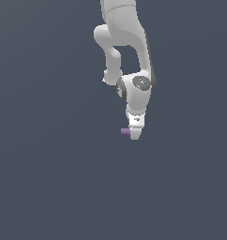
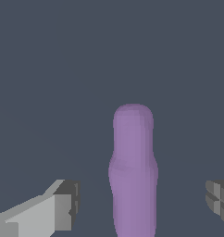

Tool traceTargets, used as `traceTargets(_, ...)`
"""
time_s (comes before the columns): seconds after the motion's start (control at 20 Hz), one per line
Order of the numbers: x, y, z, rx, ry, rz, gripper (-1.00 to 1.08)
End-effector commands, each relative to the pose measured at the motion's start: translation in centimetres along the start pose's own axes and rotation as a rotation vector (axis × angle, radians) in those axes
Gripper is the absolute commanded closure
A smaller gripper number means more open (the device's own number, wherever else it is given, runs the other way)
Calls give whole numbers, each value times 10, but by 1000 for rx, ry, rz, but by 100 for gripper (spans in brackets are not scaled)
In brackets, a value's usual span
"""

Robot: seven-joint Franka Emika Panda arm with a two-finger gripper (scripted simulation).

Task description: Pick up the object and move it to a goal position.

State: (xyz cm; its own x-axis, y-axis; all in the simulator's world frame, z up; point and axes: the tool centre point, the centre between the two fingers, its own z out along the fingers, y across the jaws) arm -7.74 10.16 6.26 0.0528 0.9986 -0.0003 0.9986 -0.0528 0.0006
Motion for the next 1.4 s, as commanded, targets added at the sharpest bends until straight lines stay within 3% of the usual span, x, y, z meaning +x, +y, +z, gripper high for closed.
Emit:
traceTargets(0.0,0,-1,9,1,0,-1,-92)
traceTargets(0.55,0,-1,43,1,0,-5,-92)
traceTargets(0.6,0,-1,43,1,0,-5,108)
traceTargets(1.35,-6,0,37,0,0,-5,108)
